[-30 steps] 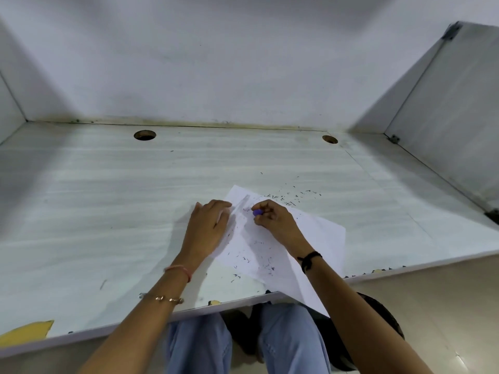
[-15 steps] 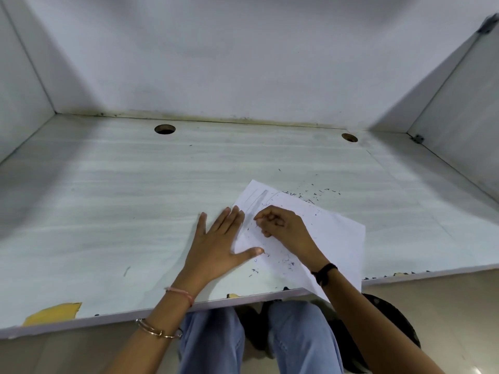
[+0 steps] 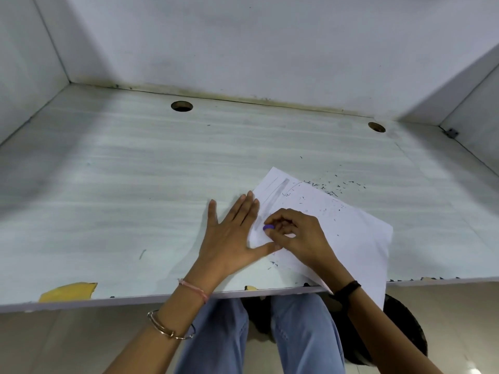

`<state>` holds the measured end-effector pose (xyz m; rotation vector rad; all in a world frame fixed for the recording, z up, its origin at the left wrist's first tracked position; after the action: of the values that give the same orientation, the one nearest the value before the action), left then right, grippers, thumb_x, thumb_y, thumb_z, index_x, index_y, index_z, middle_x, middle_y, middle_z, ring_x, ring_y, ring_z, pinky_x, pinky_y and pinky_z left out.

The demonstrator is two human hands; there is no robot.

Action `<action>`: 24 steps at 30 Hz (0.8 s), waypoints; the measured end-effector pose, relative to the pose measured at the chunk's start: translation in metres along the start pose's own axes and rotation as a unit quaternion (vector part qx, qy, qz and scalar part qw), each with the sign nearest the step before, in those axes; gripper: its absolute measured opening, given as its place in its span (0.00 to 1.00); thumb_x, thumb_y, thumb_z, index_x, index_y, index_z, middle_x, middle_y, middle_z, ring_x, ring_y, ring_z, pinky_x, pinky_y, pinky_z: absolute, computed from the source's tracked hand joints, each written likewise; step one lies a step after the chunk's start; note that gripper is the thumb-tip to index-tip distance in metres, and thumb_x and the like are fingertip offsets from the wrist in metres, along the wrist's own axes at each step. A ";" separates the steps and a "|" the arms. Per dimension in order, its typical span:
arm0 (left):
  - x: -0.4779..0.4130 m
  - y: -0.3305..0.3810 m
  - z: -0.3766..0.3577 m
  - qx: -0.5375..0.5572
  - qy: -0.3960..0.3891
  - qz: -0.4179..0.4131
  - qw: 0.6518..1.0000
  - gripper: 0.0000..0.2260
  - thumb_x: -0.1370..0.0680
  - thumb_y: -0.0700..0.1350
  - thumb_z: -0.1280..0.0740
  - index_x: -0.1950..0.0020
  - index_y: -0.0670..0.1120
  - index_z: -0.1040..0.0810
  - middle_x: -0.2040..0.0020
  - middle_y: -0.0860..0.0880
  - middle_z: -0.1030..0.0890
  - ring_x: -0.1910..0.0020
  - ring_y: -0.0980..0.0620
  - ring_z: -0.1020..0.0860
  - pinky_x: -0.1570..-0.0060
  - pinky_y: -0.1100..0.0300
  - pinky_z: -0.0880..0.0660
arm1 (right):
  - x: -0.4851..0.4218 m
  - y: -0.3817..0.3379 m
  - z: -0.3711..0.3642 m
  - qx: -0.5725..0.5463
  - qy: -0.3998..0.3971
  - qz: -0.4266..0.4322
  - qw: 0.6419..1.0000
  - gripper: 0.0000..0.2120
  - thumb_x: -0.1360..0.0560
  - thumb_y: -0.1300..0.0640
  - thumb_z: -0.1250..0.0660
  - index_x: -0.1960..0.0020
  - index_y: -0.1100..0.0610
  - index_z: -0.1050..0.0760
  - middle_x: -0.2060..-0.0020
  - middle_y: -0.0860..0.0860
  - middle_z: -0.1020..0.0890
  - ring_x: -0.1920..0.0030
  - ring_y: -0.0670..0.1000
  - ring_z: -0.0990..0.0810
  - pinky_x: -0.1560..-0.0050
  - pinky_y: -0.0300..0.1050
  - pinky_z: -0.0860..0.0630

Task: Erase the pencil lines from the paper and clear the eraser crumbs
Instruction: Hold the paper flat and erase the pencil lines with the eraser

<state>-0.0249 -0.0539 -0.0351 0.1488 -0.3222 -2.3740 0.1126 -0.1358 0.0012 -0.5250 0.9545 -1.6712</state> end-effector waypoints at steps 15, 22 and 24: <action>-0.001 -0.001 -0.004 0.002 0.004 -0.009 1.000 0.43 0.30 0.78 0.55 0.21 0.58 0.60 0.21 0.56 0.63 0.23 0.59 0.64 0.30 0.34 0.69 | -0.020 -0.015 0.005 0.076 -0.013 -0.027 0.997 0.03 0.32 0.64 0.27 0.60 0.57 0.17 0.65 0.48 0.17 0.65 0.42 0.23 0.62 0.27 0.30; -0.002 -0.002 -0.002 -0.003 -0.001 -0.010 1.000 0.44 0.31 0.78 0.58 0.21 0.58 0.60 0.21 0.55 0.63 0.23 0.58 0.64 0.30 0.34 0.68 | -0.024 -0.016 0.009 0.093 -0.036 -0.017 0.995 0.02 0.32 0.62 0.26 0.61 0.56 0.17 0.66 0.46 0.18 0.66 0.39 0.26 0.63 0.27 0.32; -0.001 -0.001 -0.002 0.003 0.004 -0.011 1.000 0.44 0.31 0.78 0.56 0.21 0.58 0.60 0.21 0.55 0.62 0.23 0.58 0.64 0.30 0.34 0.69 | -0.026 -0.018 0.008 0.098 -0.038 -0.016 0.994 0.02 0.32 0.63 0.26 0.61 0.57 0.17 0.67 0.45 0.18 0.67 0.38 0.25 0.63 0.27 0.32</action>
<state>-0.0243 -0.0531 -0.0375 0.1644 -0.3252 -2.3932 0.1162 -0.1129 0.0234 -0.4700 0.7205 -1.7402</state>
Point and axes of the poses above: each hand's wrist, its own x-axis away from the middle knuckle, its own z-axis out of the back of the hand, y = z × x, the point moved 2 cm from there along -x, towards the middle knuckle
